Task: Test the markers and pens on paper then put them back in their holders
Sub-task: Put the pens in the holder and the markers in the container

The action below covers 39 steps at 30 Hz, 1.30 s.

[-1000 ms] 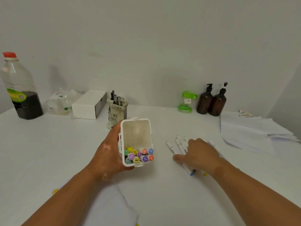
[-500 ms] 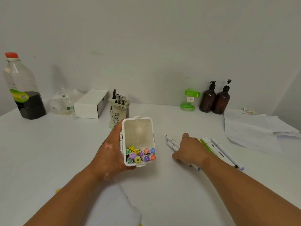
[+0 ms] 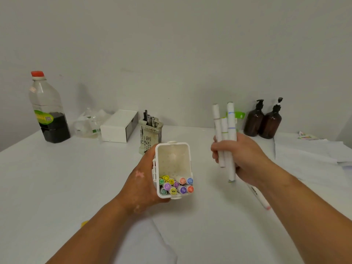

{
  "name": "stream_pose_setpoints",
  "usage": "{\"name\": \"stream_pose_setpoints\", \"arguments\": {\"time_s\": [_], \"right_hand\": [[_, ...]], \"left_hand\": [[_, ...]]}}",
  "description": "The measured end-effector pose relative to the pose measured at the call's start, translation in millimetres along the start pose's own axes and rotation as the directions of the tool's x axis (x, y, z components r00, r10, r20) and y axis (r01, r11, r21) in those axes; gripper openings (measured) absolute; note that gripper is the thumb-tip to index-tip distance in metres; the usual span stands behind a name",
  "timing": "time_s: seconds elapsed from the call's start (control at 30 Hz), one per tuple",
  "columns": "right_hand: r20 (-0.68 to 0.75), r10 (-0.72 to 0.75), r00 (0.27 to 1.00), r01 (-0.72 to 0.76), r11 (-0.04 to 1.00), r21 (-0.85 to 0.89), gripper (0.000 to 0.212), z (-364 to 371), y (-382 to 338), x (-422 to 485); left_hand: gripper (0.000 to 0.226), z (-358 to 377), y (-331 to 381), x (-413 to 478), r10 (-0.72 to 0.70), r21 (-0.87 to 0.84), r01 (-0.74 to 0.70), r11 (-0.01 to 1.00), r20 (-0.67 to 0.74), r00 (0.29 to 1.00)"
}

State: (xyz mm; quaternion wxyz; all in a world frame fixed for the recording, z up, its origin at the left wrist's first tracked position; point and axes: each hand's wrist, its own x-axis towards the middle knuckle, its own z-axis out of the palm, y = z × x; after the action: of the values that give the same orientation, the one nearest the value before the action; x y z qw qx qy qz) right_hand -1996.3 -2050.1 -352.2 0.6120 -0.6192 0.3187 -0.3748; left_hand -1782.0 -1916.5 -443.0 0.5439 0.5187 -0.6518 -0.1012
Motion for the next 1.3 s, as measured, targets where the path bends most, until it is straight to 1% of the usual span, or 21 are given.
{"name": "stream_pose_setpoints", "arguments": {"time_s": [0.03, 0.1, 0.17, 0.2, 0.27, 0.33, 0.37, 0.43, 0.57, 0.63, 0.77, 0.87, 0.9, 0.93, 0.97, 1.0, 1.1, 1.17, 1.2, 1.27, 1.3], "right_hand": [[0.058, -0.088, 0.994, 0.080, 0.988, 0.130, 0.020, 9, -12, -4], [0.142, -0.247, 0.958, 0.189, 0.924, 0.331, 0.017, 31, -29, -12], [0.191, -0.339, 0.921, 0.234, 0.876, 0.422, 0.016, 56, -33, -18], [0.208, -0.369, 0.906, 0.258, 0.869, 0.422, 0.016, 67, -31, -20], [0.207, -0.409, 0.888, 0.340, 0.890, 0.303, 0.013, 85, -21, -21], [0.178, -0.435, 0.883, 0.426, 0.900, 0.090, 0.010, 94, -11, -18], [0.171, -0.446, 0.879, 0.452, 0.892, 0.001, 0.012, 97, -7, -15], [0.176, -0.470, 0.865, 0.492, 0.864, -0.106, 0.017, 101, -3, -12], [0.195, -0.501, 0.843, 0.536, 0.814, -0.225, 0.023, 106, 1, -10], [0.188, -0.504, 0.843, 0.537, 0.800, -0.266, 0.021, 108, 1, -11], [0.179, -0.525, 0.832, 0.547, 0.727, -0.415, 0.013, 107, 2, -16], [0.212, -0.585, 0.782, 0.606, 0.637, -0.477, 0.020, 99, 6, -19], [0.226, -0.604, 0.764, 0.625, 0.607, -0.491, 0.020, 98, 7, -20], [0.235, -0.613, 0.754, 0.636, 0.592, -0.496, 0.018, 97, 8, -21], [0.226, -0.618, 0.753, 0.635, 0.592, -0.497, 0.017, 97, 8, -22], [0.196, -0.623, 0.757, 0.626, 0.607, -0.490, 0.019, 97, 8, -21], [0.000, -0.649, 0.761, 0.596, 0.699, -0.396, 0.029, 92, -3, -19], [-0.128, -0.686, 0.716, 0.629, 0.714, -0.308, 0.048, 86, -17, -17], [-0.172, -0.703, 0.690, 0.652, 0.707, -0.273, 0.053, 82, -25, -17], [-0.214, -0.711, 0.670, 0.681, 0.703, -0.206, 0.050, 74, -39, -17], [-0.208, -0.694, 0.689, 0.674, 0.719, -0.169, 0.046, 70, -44, -17]], "left_hand": [[0.099, 0, 0, 0, 0.002, 0.009, -0.002, 1.000, 0.001, 1.000], [0.101, -1, -1, 0, -0.004, 0.035, 0.004, 0.999, 0.001, 1.000], [0.105, -2, -1, 0, 0.000, 0.084, 0.001, 0.996, -0.004, 1.000], [0.107, -3, -2, 0, 0.011, 0.110, -0.010, 0.994, -0.007, 1.000], [0.108, -3, -4, 0, 0.029, 0.147, -0.026, 0.989, -0.015, 0.999], [0.112, -2, -6, 1, 0.003, 0.159, 0.003, 0.987, -0.037, 0.999], [0.113, -1, -7, 1, -0.016, 0.172, 0.024, 0.985, -0.048, 0.999], [0.110, -1, -11, 2, -0.031, 0.218, 0.044, 0.975, -0.061, 0.998], [0.096, -1, -10, 3, -0.074, 0.200, 0.088, 0.976, -0.078, 0.994], [0.094, 0, -11, 3, -0.090, 0.184, 0.101, 0.978, -0.068, 0.994], [0.110, -4, -18, 0, -0.127, 0.205, 0.138, 0.969, -0.064, 0.990], [0.126, -5, -17, -1, -0.156, 0.172, 0.156, 0.973, -0.010, 0.988], [0.124, -4, -13, 0, -0.154, 0.165, 0.151, 0.975, 0.005, 0.988], [0.116, -4, -11, 0, -0.139, 0.153, 0.138, 0.979, -0.002, 0.990], [0.108, -4, -8, 0, -0.128, 0.140, 0.130, 0.982, -0.024, 0.991], [0.107, -5, -5, 0, -0.123, 0.128, 0.127, 0.984, -0.042, 0.992], [0.111, -7, -3, -1, -0.103, 0.111, 0.107, 0.988, -0.043, 0.994], [0.110, -7, -2, -1, -0.100, 0.116, 0.103, 0.988, -0.033, 0.994], [0.110, -8, -2, -1, -0.100, 0.108, 0.103, 0.989, -0.029, 0.995], [0.109, -7, -3, -2, -0.097, 0.093, 0.098, 0.991, -0.020, 0.995], [0.108, -7, -3, -2, -0.097, 0.085, 0.098, 0.992, -0.015, 0.995]]}}
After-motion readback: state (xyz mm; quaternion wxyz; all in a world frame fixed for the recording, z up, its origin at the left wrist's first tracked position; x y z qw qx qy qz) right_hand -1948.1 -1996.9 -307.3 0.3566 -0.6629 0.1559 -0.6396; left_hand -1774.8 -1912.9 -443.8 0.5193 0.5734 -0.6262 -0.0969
